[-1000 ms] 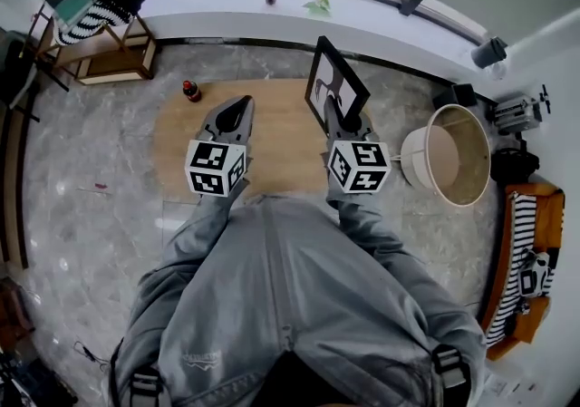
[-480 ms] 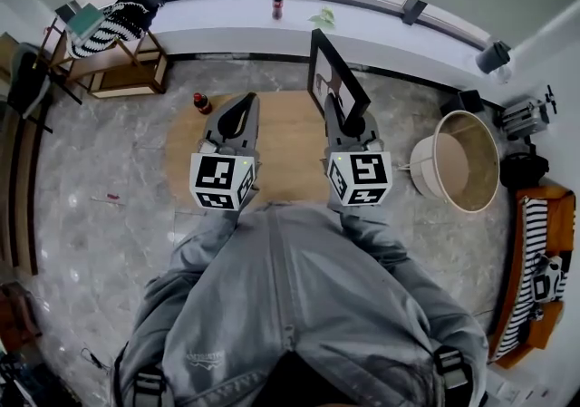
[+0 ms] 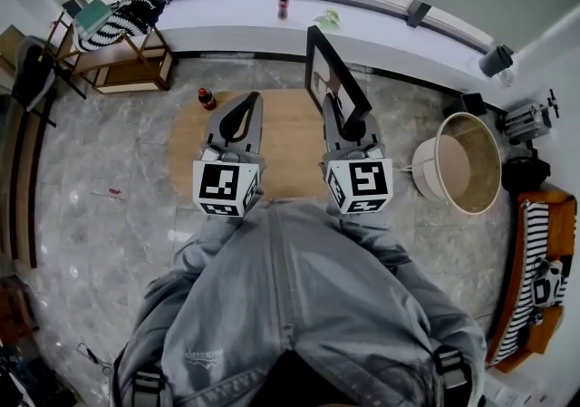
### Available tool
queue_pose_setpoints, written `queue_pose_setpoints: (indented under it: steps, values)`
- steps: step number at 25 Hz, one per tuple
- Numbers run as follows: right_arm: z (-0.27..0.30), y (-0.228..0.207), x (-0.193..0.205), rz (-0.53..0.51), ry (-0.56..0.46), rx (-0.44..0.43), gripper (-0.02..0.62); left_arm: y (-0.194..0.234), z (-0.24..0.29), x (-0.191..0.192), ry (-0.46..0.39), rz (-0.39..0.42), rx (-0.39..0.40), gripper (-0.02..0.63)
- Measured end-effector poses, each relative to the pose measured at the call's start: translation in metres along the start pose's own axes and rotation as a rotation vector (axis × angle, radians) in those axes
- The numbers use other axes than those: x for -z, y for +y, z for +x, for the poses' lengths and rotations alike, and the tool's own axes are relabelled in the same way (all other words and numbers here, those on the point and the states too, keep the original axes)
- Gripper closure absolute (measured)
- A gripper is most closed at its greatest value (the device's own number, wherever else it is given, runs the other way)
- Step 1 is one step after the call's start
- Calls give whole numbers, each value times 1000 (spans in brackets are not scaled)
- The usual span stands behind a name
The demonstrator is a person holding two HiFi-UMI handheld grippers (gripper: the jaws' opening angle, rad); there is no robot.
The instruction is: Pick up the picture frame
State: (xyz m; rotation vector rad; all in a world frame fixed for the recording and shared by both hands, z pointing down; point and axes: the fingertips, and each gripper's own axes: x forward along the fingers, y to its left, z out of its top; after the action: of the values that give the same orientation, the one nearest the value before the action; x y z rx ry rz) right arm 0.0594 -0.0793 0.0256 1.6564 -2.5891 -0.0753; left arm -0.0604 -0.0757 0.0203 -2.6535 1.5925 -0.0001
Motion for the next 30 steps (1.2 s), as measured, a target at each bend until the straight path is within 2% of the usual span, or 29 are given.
queue_pose_setpoints:
  steps: [16,30]
  values:
    - [-7,13,9,-13,8,-2,560,0,-14,12,10,-6,-5,589]
    - [17,3,16,15,18,-12,558,11,8,21,30,-15,7,589]
